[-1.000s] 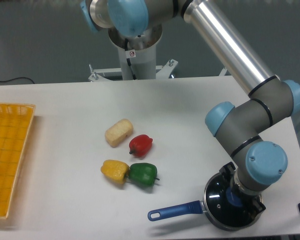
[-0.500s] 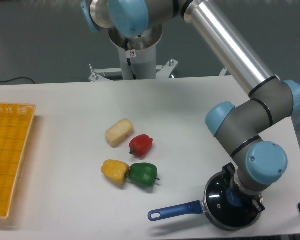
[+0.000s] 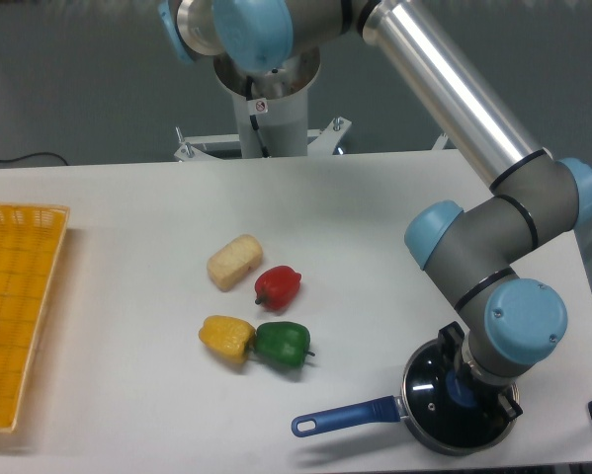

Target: Open the lid

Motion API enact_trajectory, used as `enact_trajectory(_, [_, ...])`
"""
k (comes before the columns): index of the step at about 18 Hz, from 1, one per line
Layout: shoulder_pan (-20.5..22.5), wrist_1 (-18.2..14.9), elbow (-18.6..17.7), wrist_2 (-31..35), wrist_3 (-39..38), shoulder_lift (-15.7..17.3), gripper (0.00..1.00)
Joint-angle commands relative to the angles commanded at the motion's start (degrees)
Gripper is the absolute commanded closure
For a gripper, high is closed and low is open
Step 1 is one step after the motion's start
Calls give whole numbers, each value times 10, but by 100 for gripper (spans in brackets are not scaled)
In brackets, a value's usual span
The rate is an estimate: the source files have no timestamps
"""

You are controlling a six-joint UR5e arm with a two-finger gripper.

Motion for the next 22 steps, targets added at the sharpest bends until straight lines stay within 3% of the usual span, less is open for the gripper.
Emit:
enact_trajectory(16, [7, 12, -21, -1, 2, 16, 46])
enact_trajectory(22, [12, 12, -54, -2, 3, 43, 47])
